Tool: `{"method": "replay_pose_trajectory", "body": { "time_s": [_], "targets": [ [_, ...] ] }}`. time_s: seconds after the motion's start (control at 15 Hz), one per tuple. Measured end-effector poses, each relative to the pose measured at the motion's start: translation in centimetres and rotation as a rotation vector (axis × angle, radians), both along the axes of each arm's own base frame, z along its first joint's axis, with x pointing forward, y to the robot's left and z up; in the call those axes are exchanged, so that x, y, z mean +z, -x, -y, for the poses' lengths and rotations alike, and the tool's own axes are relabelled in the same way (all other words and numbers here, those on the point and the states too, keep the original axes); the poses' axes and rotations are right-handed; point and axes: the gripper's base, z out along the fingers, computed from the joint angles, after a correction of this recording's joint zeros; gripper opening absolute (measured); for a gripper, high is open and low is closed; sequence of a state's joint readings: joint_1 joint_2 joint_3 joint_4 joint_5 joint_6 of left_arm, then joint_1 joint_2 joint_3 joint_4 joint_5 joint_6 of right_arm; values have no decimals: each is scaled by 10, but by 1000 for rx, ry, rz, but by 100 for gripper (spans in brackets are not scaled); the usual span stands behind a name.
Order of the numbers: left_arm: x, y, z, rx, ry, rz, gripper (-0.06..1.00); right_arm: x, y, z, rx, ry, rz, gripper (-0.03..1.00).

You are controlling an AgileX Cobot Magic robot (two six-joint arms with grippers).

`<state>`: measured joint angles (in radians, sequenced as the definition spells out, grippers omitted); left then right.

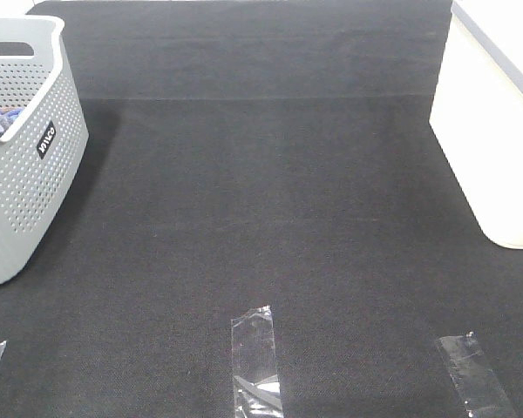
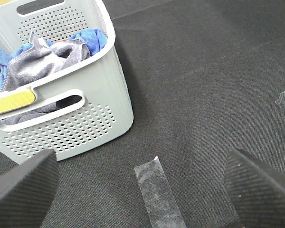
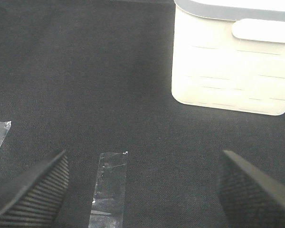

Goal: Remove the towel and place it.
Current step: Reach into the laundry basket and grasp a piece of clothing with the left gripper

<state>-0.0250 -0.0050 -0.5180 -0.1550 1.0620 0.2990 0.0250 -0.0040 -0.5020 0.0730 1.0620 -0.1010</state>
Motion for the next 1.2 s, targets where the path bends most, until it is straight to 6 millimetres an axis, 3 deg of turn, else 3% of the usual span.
{"method": "replay_pose_trajectory", "body": {
  "time_s": [1.2],
  "targets": [
    [0, 0, 0, 0, 0, 0, 90, 0, 0, 0, 0, 0, 0, 79]
  ]
}}
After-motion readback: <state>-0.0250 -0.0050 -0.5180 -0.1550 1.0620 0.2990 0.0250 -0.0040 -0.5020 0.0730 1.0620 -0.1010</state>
